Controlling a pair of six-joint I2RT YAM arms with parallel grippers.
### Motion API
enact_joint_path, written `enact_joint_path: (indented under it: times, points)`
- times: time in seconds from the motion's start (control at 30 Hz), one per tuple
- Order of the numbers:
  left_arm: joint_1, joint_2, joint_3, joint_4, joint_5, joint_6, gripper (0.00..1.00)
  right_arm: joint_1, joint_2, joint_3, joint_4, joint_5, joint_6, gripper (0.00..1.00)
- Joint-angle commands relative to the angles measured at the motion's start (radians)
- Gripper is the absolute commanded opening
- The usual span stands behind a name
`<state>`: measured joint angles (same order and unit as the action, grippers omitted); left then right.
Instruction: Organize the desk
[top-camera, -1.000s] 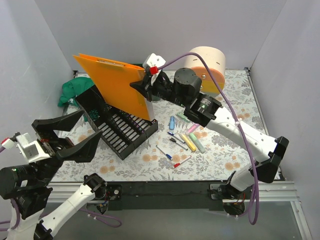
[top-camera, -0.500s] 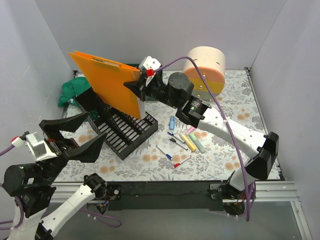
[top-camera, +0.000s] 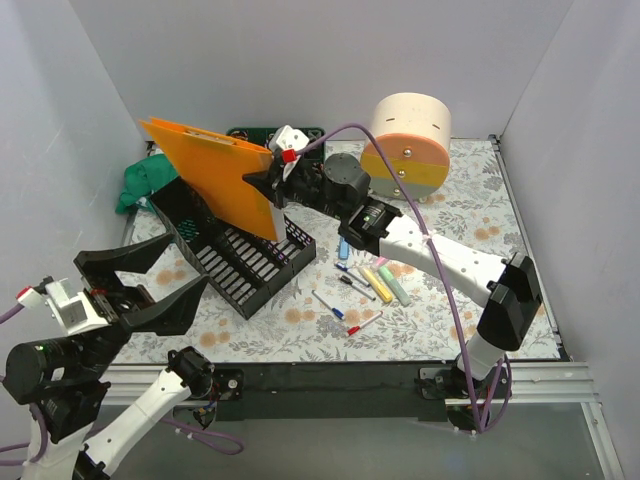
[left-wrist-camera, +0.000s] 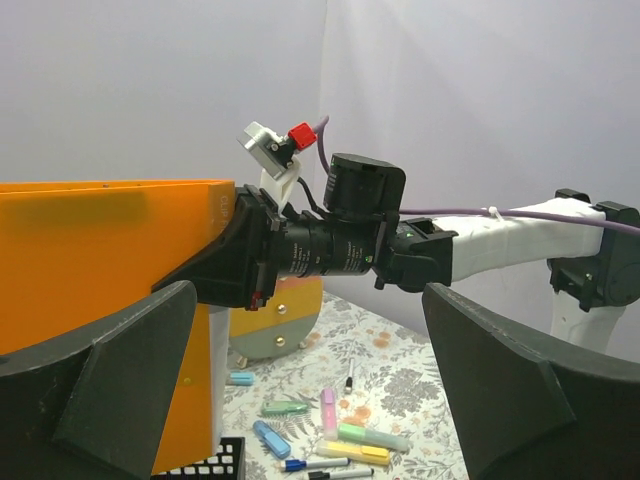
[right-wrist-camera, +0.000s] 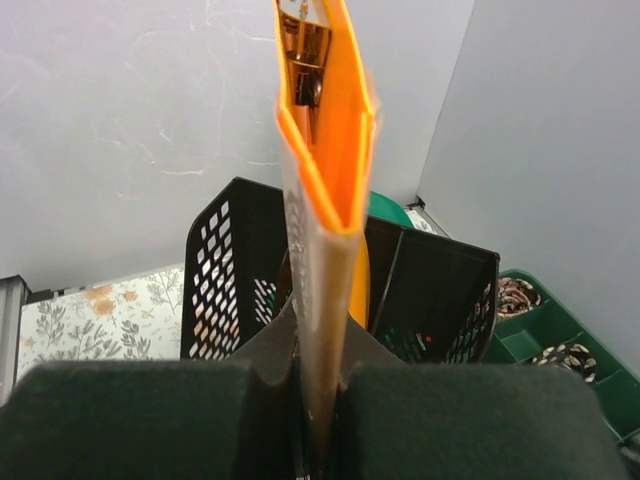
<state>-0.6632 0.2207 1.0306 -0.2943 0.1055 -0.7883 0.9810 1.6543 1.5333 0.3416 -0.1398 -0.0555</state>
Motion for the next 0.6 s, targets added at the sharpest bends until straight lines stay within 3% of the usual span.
enact_joint_path:
  times: [0.0,0.33,0.57]
  points:
    - [0.001,-0.003,-0.021,-0.019,0.008,-0.003,0.98,0.001,0.001,-0.022,0.172,-0.104,0.009,0.01]
    - [0.001,-0.021,-0.049,-0.019,-0.009,0.012,0.98,-0.011,-0.013,-0.14,0.238,-0.076,0.048,0.01]
    - [0.001,-0.024,-0.052,-0.017,-0.009,0.012,0.98,-0.015,0.016,-0.127,0.272,-0.087,0.071,0.01]
